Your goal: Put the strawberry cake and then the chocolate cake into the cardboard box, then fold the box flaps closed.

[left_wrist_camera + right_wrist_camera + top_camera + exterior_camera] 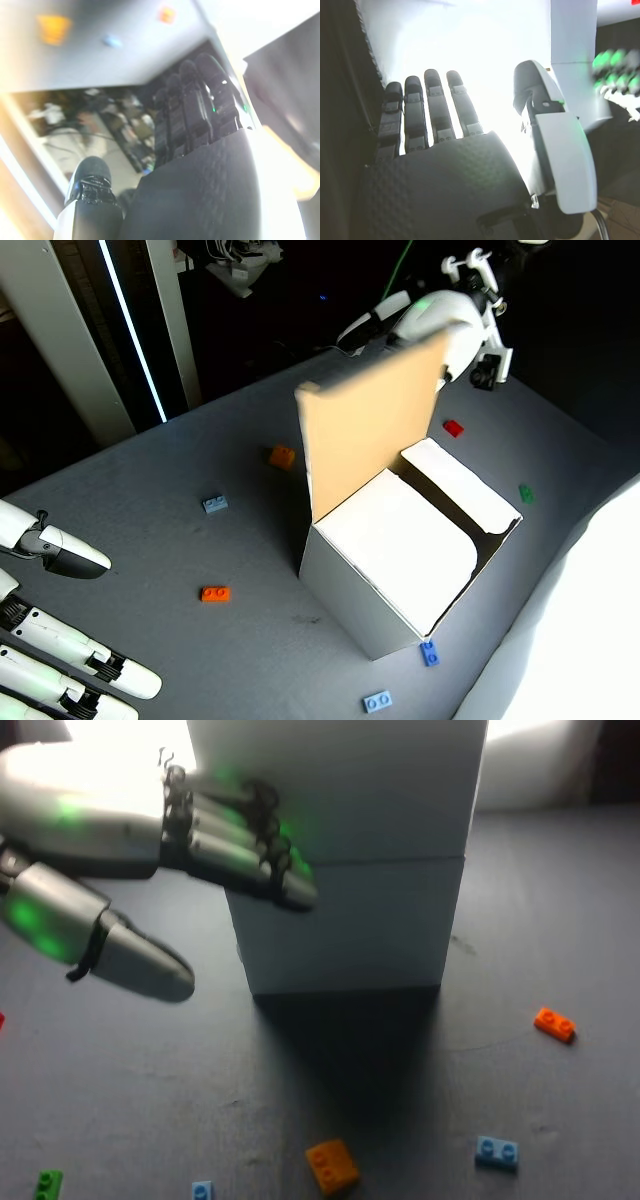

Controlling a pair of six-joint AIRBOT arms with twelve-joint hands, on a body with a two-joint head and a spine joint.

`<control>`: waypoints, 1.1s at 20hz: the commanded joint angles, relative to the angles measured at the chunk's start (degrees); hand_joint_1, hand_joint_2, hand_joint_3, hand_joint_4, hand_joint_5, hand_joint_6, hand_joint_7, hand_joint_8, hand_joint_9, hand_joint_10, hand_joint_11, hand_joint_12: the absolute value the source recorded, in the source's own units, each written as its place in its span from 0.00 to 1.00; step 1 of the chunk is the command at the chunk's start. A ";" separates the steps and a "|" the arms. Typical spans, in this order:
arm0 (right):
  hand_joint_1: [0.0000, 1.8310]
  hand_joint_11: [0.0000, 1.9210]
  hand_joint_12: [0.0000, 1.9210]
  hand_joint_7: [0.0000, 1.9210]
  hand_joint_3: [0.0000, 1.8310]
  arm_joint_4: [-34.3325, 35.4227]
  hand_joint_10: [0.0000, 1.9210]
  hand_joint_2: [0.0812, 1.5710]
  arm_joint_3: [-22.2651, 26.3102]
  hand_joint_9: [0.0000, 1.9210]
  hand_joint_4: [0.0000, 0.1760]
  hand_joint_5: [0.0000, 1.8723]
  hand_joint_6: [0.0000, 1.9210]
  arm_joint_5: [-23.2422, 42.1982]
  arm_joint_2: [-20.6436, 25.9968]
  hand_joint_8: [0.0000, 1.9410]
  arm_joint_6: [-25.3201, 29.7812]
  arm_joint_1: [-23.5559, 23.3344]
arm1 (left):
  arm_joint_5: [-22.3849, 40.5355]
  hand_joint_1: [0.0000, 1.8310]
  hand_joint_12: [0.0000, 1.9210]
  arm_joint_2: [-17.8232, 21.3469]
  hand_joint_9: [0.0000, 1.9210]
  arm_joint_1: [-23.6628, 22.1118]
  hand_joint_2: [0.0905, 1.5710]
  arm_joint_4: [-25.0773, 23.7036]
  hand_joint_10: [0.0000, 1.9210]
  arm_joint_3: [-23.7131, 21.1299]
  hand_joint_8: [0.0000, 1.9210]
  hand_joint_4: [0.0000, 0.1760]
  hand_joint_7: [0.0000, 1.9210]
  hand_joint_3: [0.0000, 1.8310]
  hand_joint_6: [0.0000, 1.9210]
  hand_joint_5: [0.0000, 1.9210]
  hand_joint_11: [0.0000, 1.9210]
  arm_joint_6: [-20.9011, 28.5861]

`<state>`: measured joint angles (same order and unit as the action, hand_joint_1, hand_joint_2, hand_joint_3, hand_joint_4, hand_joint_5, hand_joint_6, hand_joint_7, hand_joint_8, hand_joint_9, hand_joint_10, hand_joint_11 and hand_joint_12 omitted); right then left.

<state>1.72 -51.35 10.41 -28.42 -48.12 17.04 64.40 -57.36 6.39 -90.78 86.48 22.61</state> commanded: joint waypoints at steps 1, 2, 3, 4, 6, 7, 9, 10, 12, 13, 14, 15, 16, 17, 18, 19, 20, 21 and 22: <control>0.00 0.00 0.07 0.06 0.00 0.46 0.00 0.83 -0.17 0.05 0.00 0.04 0.00 6.26 0.73 0.00 -0.11 -0.90 | 0.97 0.00 0.49 -0.01 0.18 -1.19 0.74 4.96 0.00 0.54 0.00 0.00 0.17 0.00 0.00 0.14 0.00 0.34; 0.00 0.00 0.06 0.05 0.00 0.46 0.00 0.83 -0.17 0.04 0.00 0.03 0.00 6.25 0.73 0.00 -0.23 -0.90 | 0.00 0.00 0.49 -0.40 0.18 -1.90 0.74 4.95 0.00 1.25 0.00 0.00 0.17 0.00 0.00 0.14 0.00 0.42; 0.00 0.00 0.08 0.06 0.00 0.46 0.00 0.83 -0.17 0.05 0.00 0.04 0.00 6.25 0.73 0.00 -0.37 -0.91 | -1.30 0.00 0.48 -1.02 0.17 -2.74 0.74 4.95 0.00 2.28 0.00 0.00 0.17 0.00 0.00 0.14 0.00 0.53; 0.00 0.00 0.07 0.06 0.00 0.46 0.00 0.83 -0.17 0.05 0.00 0.04 0.00 6.25 0.72 0.00 -0.42 -0.93 | -2.85 0.00 0.48 -1.58 0.17 -3.14 0.74 4.95 0.00 3.10 0.00 0.00 0.17 0.00 0.00 0.14 0.00 0.57; 0.01 0.00 0.08 0.07 0.00 0.46 0.00 0.83 -0.17 0.06 0.00 0.06 0.01 6.25 0.72 0.00 -0.51 -0.94 | -6.39 0.00 0.48 -2.97 0.17 -3.28 0.74 4.94 0.00 4.71 0.00 0.00 0.17 0.00 0.00 0.14 0.00 0.80; 0.00 0.00 0.10 0.07 0.00 0.46 0.00 0.84 -0.17 0.06 0.00 0.06 0.00 6.25 0.71 0.00 -0.54 -0.93 | -7.84 0.00 0.48 -3.48 0.17 -3.25 0.74 4.87 0.00 5.17 0.00 0.00 0.17 0.00 0.00 0.14 0.00 0.93; 0.00 0.00 0.08 0.07 0.00 0.46 0.00 0.84 -0.16 0.05 0.00 0.05 0.00 6.25 0.68 0.00 -0.57 -0.93 | -10.41 0.00 0.49 -4.39 0.17 -3.04 0.74 4.22 0.00 5.59 0.00 0.00 0.16 0.00 0.00 0.14 0.00 0.94; 0.00 0.00 0.07 0.07 0.00 0.46 0.00 0.83 -0.16 0.05 0.00 0.06 0.00 6.25 0.67 0.00 -0.60 -0.93 | -12.03 0.00 0.49 -4.85 0.17 -2.79 0.74 3.41 0.00 5.55 0.00 0.00 0.15 0.00 0.00 0.14 0.00 0.94; 0.00 0.00 0.06 0.07 0.00 0.46 0.00 0.84 -0.16 0.05 0.00 0.06 0.00 6.20 0.65 0.00 -0.66 -0.93 | -15.34 0.00 0.49 -5.48 0.16 -2.14 0.74 2.20 0.00 5.42 0.00 0.00 0.15 0.00 0.00 0.13 0.00 0.93; 0.00 0.00 0.06 0.08 0.00 0.46 0.00 0.84 -0.16 0.06 0.00 0.06 0.00 6.20 0.63 0.00 -0.70 -0.93 | -16.39 0.00 0.49 -5.70 0.16 -1.96 0.74 2.01 0.00 5.48 0.00 0.00 0.15 0.00 0.00 0.13 0.00 0.90; 0.01 0.00 0.08 0.08 0.00 0.45 0.00 0.84 -0.16 0.06 0.00 0.06 0.00 6.20 0.61 0.00 -0.77 -0.93 | -17.38 0.00 0.48 -5.93 0.16 -1.80 0.74 1.70 0.00 5.53 0.00 0.00 0.15 0.00 0.00 0.13 0.00 0.58; 0.00 0.00 0.08 0.08 0.00 0.45 0.00 0.84 -0.16 0.05 0.00 0.06 0.00 6.20 0.60 0.00 -0.78 -0.93 | -18.34 0.00 0.48 -6.13 0.16 -1.76 0.74 1.10 0.00 5.60 0.00 0.00 0.15 0.00 0.00 0.12 0.00 0.18; 0.00 0.00 0.08 0.08 0.00 0.45 0.00 0.84 -0.15 0.05 0.00 0.07 0.01 6.20 0.60 0.00 -0.79 -0.93 | -18.87 0.00 0.48 -6.27 0.16 -1.72 0.74 0.59 0.00 5.64 0.00 0.00 0.15 0.00 0.00 0.13 0.00 -0.04; 0.01 0.00 0.06 0.07 0.00 0.45 0.00 0.84 -0.13 0.05 0.00 0.06 0.00 6.20 0.58 0.00 -0.82 -0.93 | -19.28 0.00 0.48 -6.44 0.16 -1.39 0.74 -0.14 0.00 5.67 0.00 0.00 0.15 0.00 0.00 0.13 0.00 -0.16; 0.03 0.00 0.06 0.07 0.00 0.45 0.00 0.84 -0.11 0.05 0.00 0.05 0.00 6.20 0.58 0.00 -0.84 -0.93 | -19.57 0.00 0.48 -6.53 0.16 -0.86 0.74 -1.06 0.00 5.51 0.00 0.00 0.15 0.00 0.00 0.13 0.00 -0.16; 0.04 0.00 0.08 0.08 0.00 0.45 0.00 0.84 -0.09 0.05 0.00 0.06 0.00 6.20 0.58 0.00 -0.88 -0.93 | -19.58 0.00 0.47 -6.54 0.16 -0.46 0.74 -1.47 0.00 5.37 0.00 0.00 0.14 0.00 0.00 0.12 0.00 -0.15; 0.05 0.00 0.09 0.08 0.00 0.45 0.00 0.84 -0.06 0.06 0.00 0.06 0.00 6.20 0.58 0.00 -0.97 -0.93 | -19.59 0.00 0.47 -6.54 0.15 -0.09 0.73 -1.68 0.00 5.28 0.00 0.00 0.14 0.00 0.00 0.12 0.00 -0.15; 0.03 0.00 0.07 0.07 0.00 0.45 0.00 0.84 -0.04 0.05 0.00 0.06 0.00 6.20 0.58 0.00 -1.06 -0.93 | -19.59 0.00 0.48 -6.53 0.15 -0.04 0.73 -1.80 0.00 5.28 0.00 0.00 0.15 0.00 0.00 0.12 0.00 -0.15; 0.03 0.00 0.07 0.07 0.00 0.45 0.00 0.84 -0.01 0.05 0.00 0.06 0.00 6.20 0.58 0.00 -1.13 -0.93 | -19.58 0.00 0.48 -6.53 0.16 -0.06 0.73 -1.80 0.00 5.32 0.00 0.00 0.15 0.00 0.00 0.13 0.00 -0.15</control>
<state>1.72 -51.33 10.41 -28.71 -49.19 17.04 45.98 -64.12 6.20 -94.08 91.70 22.59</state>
